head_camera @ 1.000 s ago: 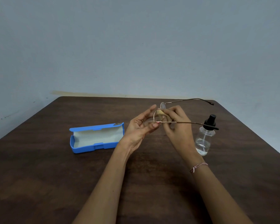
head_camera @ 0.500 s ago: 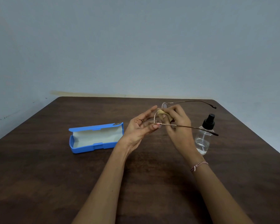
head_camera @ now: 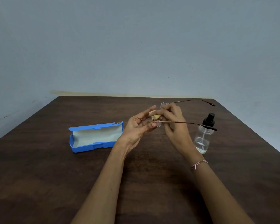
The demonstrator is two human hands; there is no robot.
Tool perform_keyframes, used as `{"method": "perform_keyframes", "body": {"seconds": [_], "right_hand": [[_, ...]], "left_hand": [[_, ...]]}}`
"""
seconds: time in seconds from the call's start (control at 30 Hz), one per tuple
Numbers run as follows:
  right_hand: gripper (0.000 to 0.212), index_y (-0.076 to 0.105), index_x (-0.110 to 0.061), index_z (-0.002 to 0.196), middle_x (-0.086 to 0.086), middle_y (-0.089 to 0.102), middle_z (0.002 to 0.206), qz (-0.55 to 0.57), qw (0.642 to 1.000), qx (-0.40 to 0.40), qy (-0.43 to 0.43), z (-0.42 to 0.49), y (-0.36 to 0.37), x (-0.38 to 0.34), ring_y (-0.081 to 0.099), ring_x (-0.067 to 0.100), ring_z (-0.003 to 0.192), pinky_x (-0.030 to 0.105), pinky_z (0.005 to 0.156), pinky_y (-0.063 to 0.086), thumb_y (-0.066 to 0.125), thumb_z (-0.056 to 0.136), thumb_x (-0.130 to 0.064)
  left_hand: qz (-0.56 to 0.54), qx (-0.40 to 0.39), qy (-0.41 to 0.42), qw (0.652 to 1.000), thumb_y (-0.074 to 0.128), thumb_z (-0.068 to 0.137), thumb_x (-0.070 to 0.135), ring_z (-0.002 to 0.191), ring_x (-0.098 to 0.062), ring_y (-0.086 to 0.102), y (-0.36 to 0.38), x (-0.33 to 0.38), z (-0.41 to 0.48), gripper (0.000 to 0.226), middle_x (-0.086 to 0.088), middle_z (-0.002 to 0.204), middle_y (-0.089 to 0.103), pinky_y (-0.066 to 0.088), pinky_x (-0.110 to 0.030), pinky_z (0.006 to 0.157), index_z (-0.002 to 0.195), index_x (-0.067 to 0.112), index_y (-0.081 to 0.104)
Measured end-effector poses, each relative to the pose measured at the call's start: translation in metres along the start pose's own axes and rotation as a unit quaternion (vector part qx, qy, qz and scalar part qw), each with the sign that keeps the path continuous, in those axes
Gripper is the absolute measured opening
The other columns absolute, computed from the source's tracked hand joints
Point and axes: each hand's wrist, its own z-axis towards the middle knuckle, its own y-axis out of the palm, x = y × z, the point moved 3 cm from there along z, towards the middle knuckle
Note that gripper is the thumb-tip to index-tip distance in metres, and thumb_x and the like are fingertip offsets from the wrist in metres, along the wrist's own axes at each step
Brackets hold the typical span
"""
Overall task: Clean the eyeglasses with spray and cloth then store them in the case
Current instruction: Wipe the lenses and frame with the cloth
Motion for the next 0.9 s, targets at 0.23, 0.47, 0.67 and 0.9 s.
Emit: {"method": "perform_keyframes", "body": {"seconds": [0.23,0.47,0.67,0.9], "right_hand": [[0.027,0.068,-0.009,0.11,-0.01,0.051,0.09,0.004,0.997,0.071,0.037,0.001,-0.0028,0.005,0.052,-0.008,0.087,0.005,0.077,0.04,0.064,0.085,0.0],[0.024,0.07,-0.01,0.108,-0.012,0.054,0.087,0.023,0.997,0.072,0.021,0.001,-0.0032,-0.002,0.053,-0.009,0.082,0.005,0.07,0.04,0.068,0.084,-0.008],[0.014,0.071,-0.007,0.098,0.001,0.06,0.08,-0.058,0.995,0.082,0.025,0.0004,-0.0002,0.0016,0.053,0.006,0.067,0.005,0.061,0.039,0.068,0.085,-0.012],[0.024,0.067,-0.006,0.111,-0.007,0.053,0.088,-0.033,0.998,0.057,-0.002,0.0,0.0,-0.0032,0.052,-0.005,0.077,0.004,0.067,0.04,0.063,0.088,-0.007]], "left_hand": [[0.02,0.012,0.014,1.0,0.089,0.055,0.02,0.099,-0.014,0.066,-0.0005,-0.0025,0.0019,0.057,-0.001,0.106,0.072,0.054,-0.027,0.084,0.108,0.023,0.07],[0.023,0.029,0.014,0.999,0.071,0.063,0.005,0.096,-0.012,0.067,-0.0012,-0.0013,0.0008,0.05,0.001,0.098,0.074,0.052,-0.032,0.092,0.111,0.015,0.063],[0.024,0.035,0.025,0.999,0.07,0.066,0.002,0.101,-0.015,0.066,-0.0016,0.0013,-0.0004,0.051,0.0,0.104,0.072,0.05,-0.036,0.095,0.114,0.014,0.062],[0.033,0.04,0.02,0.998,0.071,0.063,0.002,0.095,-0.011,0.068,-0.0011,0.0006,-0.0003,0.051,0.003,0.1,0.073,0.053,-0.03,0.09,0.112,0.016,0.063]]}}
